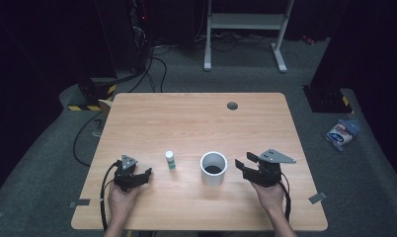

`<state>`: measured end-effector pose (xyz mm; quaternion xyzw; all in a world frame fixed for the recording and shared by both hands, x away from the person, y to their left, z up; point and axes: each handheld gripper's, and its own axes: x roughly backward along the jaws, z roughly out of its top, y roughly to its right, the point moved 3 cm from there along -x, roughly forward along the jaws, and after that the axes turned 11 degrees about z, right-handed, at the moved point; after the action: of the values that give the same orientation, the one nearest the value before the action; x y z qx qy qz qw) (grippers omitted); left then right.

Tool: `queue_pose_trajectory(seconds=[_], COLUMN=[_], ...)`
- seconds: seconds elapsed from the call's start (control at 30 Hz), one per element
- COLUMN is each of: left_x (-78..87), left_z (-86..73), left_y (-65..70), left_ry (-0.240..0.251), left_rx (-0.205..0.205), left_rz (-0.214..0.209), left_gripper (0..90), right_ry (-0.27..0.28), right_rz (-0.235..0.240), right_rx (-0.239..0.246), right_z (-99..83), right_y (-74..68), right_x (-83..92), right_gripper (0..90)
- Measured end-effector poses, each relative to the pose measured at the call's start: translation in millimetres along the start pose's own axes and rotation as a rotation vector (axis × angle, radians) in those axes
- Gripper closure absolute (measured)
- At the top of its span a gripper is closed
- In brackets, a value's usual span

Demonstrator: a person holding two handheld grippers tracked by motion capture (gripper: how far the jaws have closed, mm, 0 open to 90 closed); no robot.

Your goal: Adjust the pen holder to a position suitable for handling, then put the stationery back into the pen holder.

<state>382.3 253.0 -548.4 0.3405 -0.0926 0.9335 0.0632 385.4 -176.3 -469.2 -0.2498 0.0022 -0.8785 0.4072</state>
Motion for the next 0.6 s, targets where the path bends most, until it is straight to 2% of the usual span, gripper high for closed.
queue_pose_trajectory(seconds=[0.07,0.13,0.37,0.6], left_x=[0.0,0.0,0.1,0.1], left_z=[0.0,0.0,0.0,0.0], left_y=[0.0,-0.1,-0.1,-0.1], left_ry=[0.000,0.000,0.000,0.000], left_rx=[0.000,0.000,0.000,-0.001], left_rz=[0.000,0.000,-0.002,-0.001], left_gripper=[29.2,29.2,29.1,29.1], right_ry=[0.004,-0.001,0.002,0.000], right_rz=[-0.008,-0.047,-0.104,-0.140], right_rx=[-0.009,-0.020,-0.063,-0.085], right_z=[-1.6,-8.0,-21.2,-28.7], right_y=[2.7,11.0,27.1,37.7], right_x=[2.5,8.9,20.7,28.3], right_gripper=[42.3,42.5,42.7,42.9])
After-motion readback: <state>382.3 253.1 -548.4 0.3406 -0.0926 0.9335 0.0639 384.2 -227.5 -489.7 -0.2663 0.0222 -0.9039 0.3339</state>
